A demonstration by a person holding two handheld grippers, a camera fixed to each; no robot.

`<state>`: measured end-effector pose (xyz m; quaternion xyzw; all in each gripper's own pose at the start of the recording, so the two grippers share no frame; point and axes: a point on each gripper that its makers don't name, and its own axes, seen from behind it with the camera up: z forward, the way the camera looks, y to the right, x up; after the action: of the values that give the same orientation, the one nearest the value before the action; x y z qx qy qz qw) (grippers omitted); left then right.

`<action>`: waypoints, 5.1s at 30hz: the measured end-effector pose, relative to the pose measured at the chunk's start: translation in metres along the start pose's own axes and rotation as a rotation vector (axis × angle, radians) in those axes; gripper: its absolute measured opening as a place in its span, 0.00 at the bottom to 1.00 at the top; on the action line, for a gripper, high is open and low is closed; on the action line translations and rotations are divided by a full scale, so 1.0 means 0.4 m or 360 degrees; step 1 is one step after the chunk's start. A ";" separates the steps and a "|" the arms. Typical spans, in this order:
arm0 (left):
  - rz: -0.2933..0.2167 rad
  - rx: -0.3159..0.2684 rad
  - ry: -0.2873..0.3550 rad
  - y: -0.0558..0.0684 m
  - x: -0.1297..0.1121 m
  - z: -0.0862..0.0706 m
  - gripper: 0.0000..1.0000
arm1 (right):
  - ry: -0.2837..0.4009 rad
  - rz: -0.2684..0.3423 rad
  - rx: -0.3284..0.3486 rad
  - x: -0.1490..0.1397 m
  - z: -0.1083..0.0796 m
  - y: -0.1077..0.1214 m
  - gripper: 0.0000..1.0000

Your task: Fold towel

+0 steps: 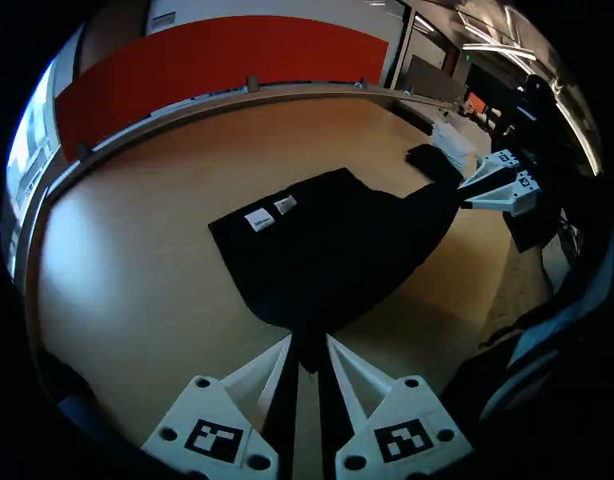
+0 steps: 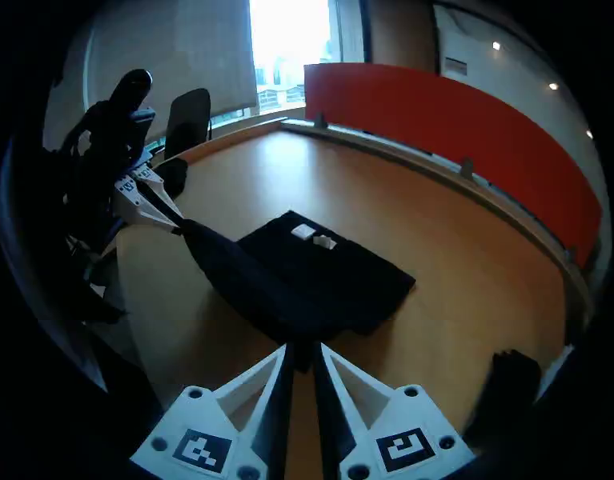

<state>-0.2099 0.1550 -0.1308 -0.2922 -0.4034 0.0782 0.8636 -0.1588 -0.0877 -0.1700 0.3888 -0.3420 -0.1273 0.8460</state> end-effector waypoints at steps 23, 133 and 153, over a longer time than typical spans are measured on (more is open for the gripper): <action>-0.0013 -0.0018 0.0002 -0.003 0.027 -0.017 0.14 | -0.0025 0.0004 0.0021 0.000 -0.025 -0.015 0.16; 0.0234 0.0314 -0.0066 -0.299 0.195 0.322 0.93 | -0.0194 0.0051 -0.0321 0.004 0.290 0.397 0.95; 0.0050 0.0321 -0.0055 -0.261 0.115 0.243 0.92 | -0.0150 0.0084 -0.0299 -0.019 0.211 0.325 0.95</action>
<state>-0.2620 0.1295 0.0073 -0.2088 -0.4037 0.1370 0.8802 -0.2282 -0.0456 -0.0376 0.2922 -0.3781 -0.1546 0.8647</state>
